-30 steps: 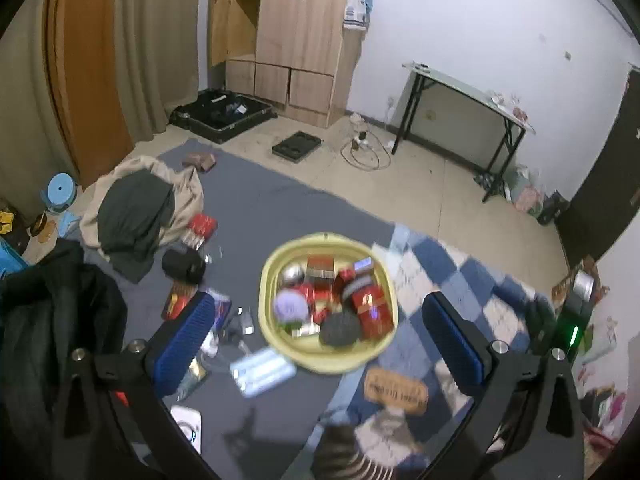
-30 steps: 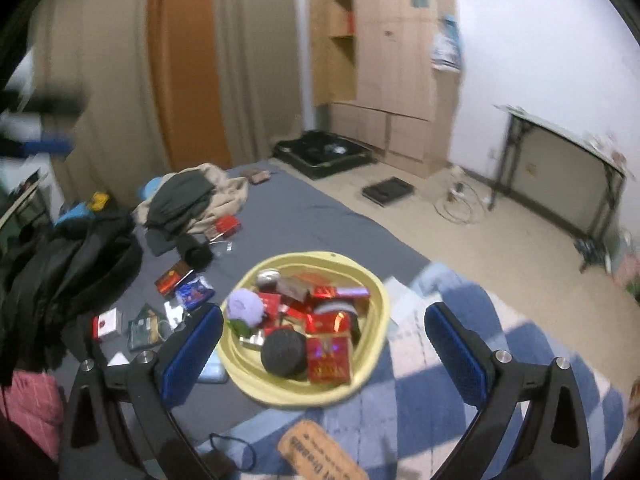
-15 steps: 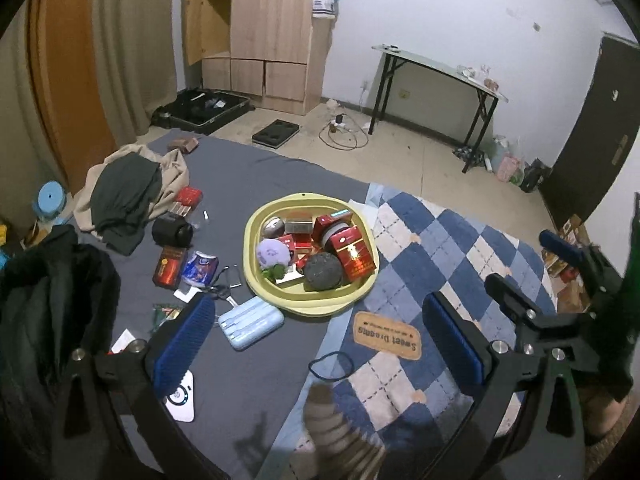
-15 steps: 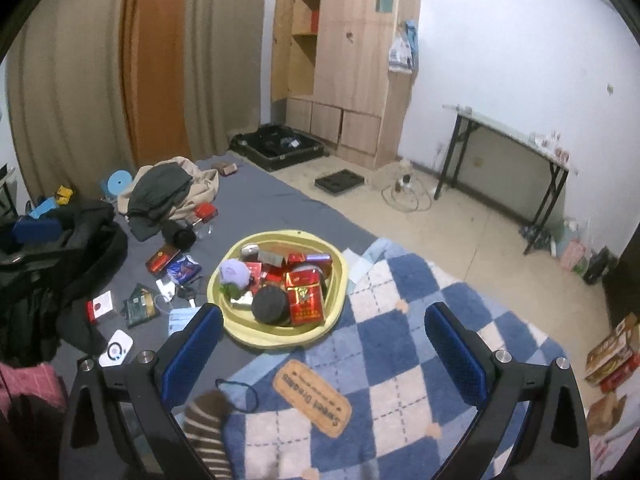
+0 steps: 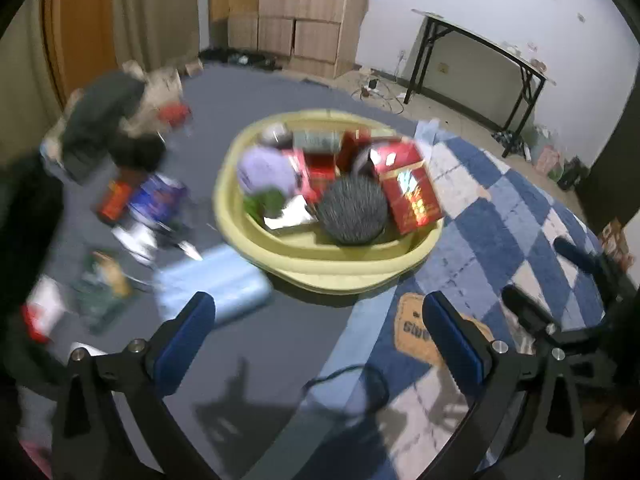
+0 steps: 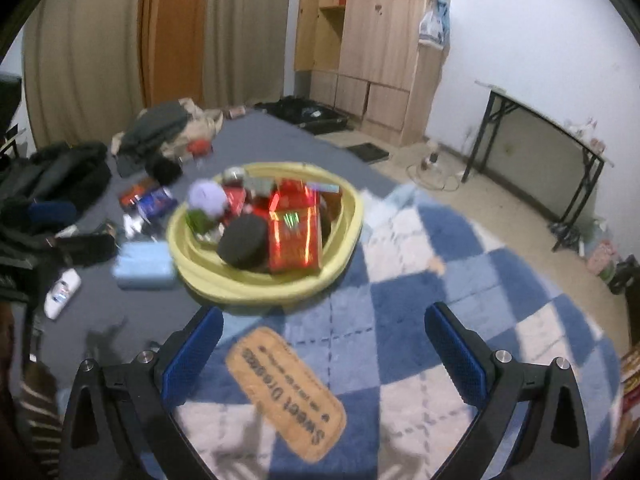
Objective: Organize rigid objects
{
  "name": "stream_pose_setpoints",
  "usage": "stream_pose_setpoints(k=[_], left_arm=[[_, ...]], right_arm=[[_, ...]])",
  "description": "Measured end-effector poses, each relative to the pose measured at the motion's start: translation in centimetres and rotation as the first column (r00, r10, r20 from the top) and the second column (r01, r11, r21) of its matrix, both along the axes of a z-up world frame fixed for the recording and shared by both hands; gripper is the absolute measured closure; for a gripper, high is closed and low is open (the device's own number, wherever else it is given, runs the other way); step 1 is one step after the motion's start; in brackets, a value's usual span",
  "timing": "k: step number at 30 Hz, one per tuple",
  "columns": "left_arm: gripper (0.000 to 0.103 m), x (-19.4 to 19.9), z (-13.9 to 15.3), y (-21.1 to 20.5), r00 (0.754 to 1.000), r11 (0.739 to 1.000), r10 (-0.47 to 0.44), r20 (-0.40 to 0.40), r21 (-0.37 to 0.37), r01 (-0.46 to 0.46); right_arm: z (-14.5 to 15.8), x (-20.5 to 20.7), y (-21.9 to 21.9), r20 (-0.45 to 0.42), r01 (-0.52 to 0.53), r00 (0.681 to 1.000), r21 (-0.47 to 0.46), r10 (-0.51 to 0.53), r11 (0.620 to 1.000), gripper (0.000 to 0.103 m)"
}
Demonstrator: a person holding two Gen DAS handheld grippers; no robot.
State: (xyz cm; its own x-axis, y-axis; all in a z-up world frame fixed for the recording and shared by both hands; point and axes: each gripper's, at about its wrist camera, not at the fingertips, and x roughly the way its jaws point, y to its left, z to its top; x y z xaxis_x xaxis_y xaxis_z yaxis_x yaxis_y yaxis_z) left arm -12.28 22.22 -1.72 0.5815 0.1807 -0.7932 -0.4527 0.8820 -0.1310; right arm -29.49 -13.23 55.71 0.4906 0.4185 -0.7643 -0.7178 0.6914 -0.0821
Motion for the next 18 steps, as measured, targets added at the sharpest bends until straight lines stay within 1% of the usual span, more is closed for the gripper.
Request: stream_pose_setpoints(k=[2,4,5,7,8,10,12,15,18], left_arm=[[0.0,1.2,-2.1,0.2,1.0,1.0,0.015,0.019,-0.011,-0.014],[0.0,2.2,-4.5,0.7,0.999,0.998,0.047,0.026,-0.037,-0.046],[0.0,2.7,-5.6,0.9,0.998,0.997,0.057,0.012,-0.059,-0.056],[0.0,3.4,-7.5,0.8,0.997,0.994,0.068,-0.019,-0.085,-0.069],[0.0,3.8,-8.4,0.7,0.998,0.993,0.058,-0.026,-0.098,-0.06],[0.0,4.3,-9.4,0.4,0.997,0.995,0.058,-0.049,-0.072,-0.061],[0.0,4.7,-9.7,-0.4,0.998,0.999,0.041,-0.036,0.004,-0.041],[0.0,4.7,-9.9,-0.7,0.999,0.998,0.042,-0.015,0.038,-0.042],[0.0,4.7,-9.9,-1.1,0.999,0.997,0.046,-0.024,0.058,-0.044]], right_arm=[[-3.5,2.1,0.3,-0.031,-0.002,1.0,-0.011,0.001,1.0,0.0],[-6.0,3.6,1.0,-0.075,-0.018,0.997,-0.045,0.014,0.999,0.0],[-6.9,4.2,1.6,-0.081,-0.029,0.996,-0.065,0.023,0.997,0.0],[-8.2,5.3,2.7,-0.064,-0.05,0.997,-0.088,0.044,0.995,0.0],[-8.7,5.7,3.0,-0.059,-0.048,0.997,-0.093,0.043,0.995,0.0],[-10.0,6.4,3.1,-0.074,-0.029,0.997,-0.097,0.022,0.995,0.0],[-11.4,7.1,3.3,-0.111,-0.02,0.994,-0.112,0.007,0.994,0.0],[-11.8,7.7,3.8,-0.107,-0.022,0.994,-0.117,0.009,0.993,0.0],[-12.1,7.5,4.1,-0.096,-0.023,0.995,-0.127,0.011,0.992,0.0]])
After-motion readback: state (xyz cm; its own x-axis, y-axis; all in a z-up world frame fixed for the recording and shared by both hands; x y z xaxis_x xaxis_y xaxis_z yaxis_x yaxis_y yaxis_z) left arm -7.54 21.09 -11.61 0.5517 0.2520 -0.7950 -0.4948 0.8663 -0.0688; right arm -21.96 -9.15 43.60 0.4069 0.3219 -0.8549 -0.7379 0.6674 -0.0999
